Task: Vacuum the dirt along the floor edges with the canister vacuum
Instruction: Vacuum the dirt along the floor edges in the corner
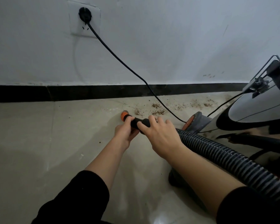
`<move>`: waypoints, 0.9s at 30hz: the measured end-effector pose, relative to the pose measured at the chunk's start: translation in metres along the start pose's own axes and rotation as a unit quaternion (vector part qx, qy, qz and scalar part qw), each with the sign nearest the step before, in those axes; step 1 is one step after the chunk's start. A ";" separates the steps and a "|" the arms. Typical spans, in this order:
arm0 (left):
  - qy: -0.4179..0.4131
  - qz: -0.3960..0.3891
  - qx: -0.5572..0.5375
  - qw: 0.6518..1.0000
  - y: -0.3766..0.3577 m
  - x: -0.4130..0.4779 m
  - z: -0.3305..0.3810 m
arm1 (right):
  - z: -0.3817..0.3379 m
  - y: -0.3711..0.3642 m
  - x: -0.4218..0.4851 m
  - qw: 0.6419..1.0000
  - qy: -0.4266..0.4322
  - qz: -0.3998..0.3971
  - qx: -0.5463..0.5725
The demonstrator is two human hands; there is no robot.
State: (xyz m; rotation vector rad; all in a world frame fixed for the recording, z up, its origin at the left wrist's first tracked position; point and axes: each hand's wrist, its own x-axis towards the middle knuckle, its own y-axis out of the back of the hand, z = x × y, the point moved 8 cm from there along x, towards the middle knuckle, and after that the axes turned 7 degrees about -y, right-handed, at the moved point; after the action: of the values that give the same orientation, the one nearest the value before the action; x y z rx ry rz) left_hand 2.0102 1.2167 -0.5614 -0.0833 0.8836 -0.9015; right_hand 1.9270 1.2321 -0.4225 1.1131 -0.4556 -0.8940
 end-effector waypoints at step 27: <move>-0.037 0.072 0.020 0.997 0.074 0.015 0.055 | -0.063 0.018 0.040 0.998 0.040 0.034 0.034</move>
State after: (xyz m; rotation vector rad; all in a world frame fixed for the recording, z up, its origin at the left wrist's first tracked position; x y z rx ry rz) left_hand 2.1012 1.2378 -0.5649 -0.0177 0.7920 -0.7763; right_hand 2.0027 1.2393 -0.4356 1.1839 -0.4577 -0.7757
